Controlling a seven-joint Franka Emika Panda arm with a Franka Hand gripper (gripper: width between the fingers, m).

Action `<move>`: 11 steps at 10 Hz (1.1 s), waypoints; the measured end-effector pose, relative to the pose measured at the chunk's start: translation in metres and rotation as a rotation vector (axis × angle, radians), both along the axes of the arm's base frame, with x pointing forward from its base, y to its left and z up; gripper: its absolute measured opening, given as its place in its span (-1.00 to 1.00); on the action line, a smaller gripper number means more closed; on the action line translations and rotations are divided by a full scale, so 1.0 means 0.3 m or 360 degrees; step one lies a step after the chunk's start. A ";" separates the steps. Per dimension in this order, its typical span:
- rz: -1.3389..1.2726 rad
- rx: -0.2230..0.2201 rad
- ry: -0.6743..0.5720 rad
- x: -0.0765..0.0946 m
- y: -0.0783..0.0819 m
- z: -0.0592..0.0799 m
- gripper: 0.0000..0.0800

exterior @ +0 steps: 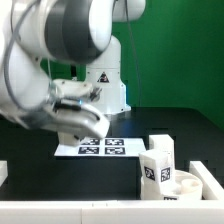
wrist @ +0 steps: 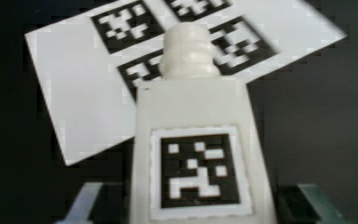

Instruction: Assemble stool

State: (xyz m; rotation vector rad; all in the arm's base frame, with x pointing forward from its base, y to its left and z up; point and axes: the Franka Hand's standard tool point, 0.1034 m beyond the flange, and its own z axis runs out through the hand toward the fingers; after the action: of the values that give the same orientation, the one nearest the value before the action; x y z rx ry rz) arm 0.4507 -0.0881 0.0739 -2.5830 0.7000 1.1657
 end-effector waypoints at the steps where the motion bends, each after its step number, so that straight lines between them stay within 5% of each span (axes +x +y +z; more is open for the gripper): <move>1: 0.0049 -0.0036 -0.0139 0.043 0.016 0.071 -0.16; 2: 0.0135 -0.0083 -0.0247 0.052 0.009 0.111 -0.16; 3: 0.0177 -0.0156 -0.0364 0.049 -0.013 0.076 -0.16; 5: 0.0182 -0.0229 -0.0545 0.076 -0.005 0.081 -0.16; 6: 0.0159 -0.0273 -0.0621 0.085 0.017 0.097 -0.16; 9: 0.0207 -0.0359 -0.0941 0.257 0.190 0.307 -0.16; 11: 0.0306 -0.0440 -0.1144 0.284 0.217 0.295 -0.16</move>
Offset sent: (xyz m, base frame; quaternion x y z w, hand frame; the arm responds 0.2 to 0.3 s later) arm 0.0000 0.0000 0.0000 0.0000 0.1296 0.0000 0.9916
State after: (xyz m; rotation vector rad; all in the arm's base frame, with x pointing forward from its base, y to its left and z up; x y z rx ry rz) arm 0.5360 -0.0230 0.1624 -3.0430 0.4684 0.1131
